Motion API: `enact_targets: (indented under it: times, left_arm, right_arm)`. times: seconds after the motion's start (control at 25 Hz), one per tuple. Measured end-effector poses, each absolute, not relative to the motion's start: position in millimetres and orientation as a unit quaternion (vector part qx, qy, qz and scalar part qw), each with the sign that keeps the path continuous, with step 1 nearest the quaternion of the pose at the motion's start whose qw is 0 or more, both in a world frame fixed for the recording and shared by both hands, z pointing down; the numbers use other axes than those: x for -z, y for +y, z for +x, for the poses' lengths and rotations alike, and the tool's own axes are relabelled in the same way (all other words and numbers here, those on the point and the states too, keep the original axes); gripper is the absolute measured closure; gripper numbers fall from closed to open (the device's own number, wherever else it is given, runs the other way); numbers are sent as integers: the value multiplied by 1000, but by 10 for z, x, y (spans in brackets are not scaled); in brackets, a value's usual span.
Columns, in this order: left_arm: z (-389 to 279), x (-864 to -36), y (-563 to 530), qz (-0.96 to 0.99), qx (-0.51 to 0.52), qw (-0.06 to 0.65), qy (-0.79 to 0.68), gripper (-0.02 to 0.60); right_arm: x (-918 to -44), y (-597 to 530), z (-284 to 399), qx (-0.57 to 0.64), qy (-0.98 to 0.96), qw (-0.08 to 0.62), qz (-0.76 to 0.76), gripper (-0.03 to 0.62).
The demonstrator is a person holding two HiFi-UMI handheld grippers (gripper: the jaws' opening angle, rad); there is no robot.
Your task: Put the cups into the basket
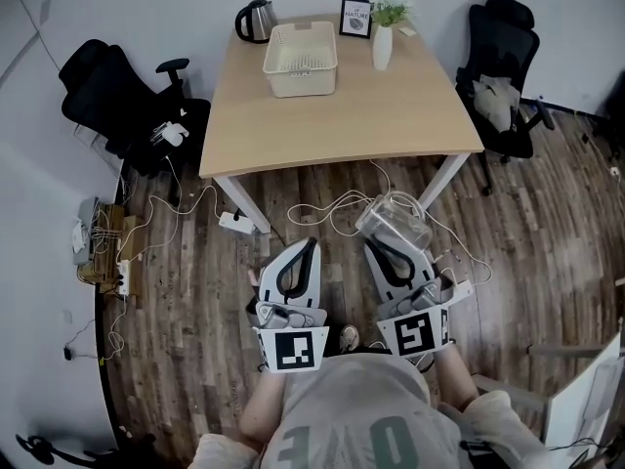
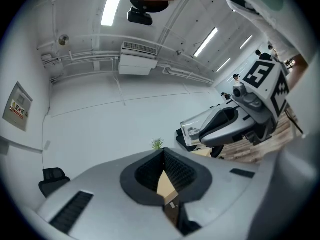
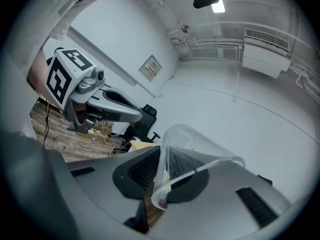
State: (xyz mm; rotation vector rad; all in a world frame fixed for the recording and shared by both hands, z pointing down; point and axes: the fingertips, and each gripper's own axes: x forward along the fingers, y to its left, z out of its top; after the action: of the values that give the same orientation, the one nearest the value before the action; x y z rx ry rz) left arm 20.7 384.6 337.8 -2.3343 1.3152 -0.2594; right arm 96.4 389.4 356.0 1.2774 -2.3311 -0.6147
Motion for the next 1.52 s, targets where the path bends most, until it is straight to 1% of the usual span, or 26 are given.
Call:
enact_targets:
  times: [0.36, 0.6, 0.88, 1.24, 1.52]
  left_arm:
    - [136, -3495, 3405, -850, 83, 208, 477, 574]
    - [-51, -3498, 2713, -850, 65, 214, 477, 572]
    - [-353, -3326, 1821, -850, 60, 227, 471, 574]
    - [-668, -3258, 926, -859, 56, 236, 452, 572]
    - [-715, -3331, 549, -867, 55, 214, 446, 572]
  right_arm:
    - [-3685, 3443, 821, 226, -839, 218, 445, 572]
    - [-3711, 2788, 626, 257, -823, 243, 444, 572]
    - [-3543, 1878, 340, 259, -819, 236, 454, 572]
    - [-3530, 1049, 78, 246, -808, 243, 477, 572]
    - [-3586, 694, 105, 221, -806, 255, 486, 572]
